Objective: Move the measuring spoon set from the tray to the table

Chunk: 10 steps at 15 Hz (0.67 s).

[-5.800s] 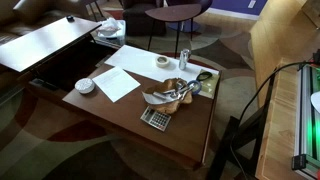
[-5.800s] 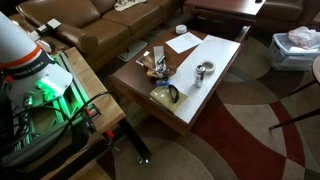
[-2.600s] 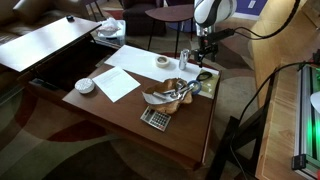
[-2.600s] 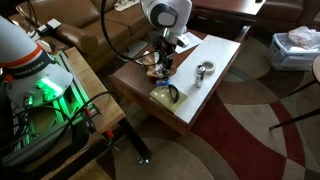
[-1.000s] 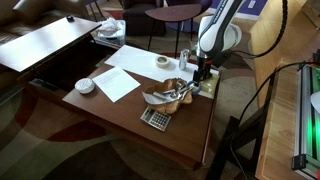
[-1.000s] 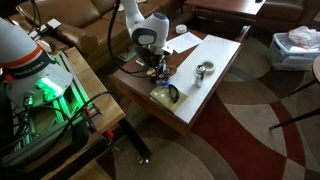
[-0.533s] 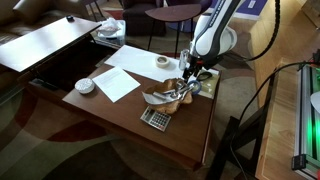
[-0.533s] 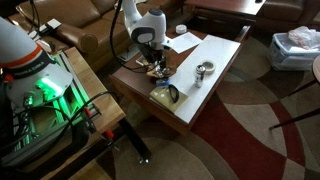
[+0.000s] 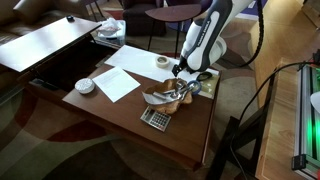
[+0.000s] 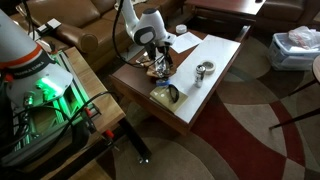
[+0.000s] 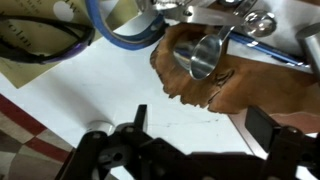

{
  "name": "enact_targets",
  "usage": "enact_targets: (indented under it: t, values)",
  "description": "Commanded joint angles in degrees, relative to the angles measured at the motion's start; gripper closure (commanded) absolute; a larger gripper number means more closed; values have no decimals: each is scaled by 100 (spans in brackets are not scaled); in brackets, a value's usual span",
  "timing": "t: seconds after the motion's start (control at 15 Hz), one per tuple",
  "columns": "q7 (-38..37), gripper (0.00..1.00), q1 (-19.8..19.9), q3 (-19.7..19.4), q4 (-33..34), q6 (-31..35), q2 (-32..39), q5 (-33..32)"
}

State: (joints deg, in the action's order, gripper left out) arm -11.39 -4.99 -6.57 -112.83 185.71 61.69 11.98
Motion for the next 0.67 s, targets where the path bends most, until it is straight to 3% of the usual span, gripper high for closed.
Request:
enact_targets:
  t: [0.0, 0.13, 0.27, 0.6]
  values:
    - [-800, 0, -1149, -1090, 571, -655, 632, 557]
    - [-1110, 0, -1382, -1354, 803, -1465, 834, 428]
    - [-1200, 0, -1280, -1270, 1058, -2133, 925, 133]
    - [-1214, 0, -1018, -1075, 1569, -2699, 1121, -188]
